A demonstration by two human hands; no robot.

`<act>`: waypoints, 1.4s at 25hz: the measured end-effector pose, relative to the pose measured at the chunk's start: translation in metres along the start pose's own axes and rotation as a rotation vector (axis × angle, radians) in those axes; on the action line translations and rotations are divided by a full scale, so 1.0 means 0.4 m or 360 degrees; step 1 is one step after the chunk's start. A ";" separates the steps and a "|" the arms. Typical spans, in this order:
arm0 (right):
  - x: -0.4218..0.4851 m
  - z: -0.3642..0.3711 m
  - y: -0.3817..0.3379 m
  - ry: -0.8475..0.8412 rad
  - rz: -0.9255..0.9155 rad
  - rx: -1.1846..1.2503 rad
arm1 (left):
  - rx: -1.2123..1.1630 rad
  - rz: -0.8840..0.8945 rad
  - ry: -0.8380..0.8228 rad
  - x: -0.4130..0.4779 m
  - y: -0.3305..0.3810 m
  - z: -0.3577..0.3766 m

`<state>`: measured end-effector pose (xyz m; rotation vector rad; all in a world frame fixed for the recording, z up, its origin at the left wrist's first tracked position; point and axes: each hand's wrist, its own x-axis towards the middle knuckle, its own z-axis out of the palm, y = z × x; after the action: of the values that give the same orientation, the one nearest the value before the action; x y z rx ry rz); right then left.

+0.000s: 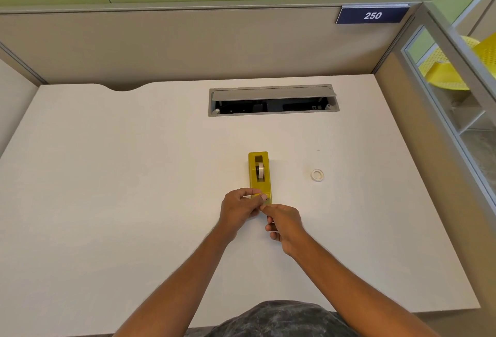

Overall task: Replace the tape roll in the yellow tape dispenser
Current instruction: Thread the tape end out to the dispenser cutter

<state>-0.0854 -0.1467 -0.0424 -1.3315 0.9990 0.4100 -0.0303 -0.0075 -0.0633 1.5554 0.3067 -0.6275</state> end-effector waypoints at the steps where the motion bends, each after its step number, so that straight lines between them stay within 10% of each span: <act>1: 0.001 -0.001 0.002 -0.0008 -0.0012 -0.0014 | -0.0012 -0.0004 -0.0010 0.001 -0.001 0.000; 35: -0.030 -0.073 0.127 -0.0274 -0.0143 -0.0399 | 0.0132 0.0145 0.0137 -0.094 -0.113 -0.108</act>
<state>-0.1410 -0.1578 -0.0616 -1.5316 0.7595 0.5858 -0.0769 0.0459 -0.0808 1.6695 0.2754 -0.5084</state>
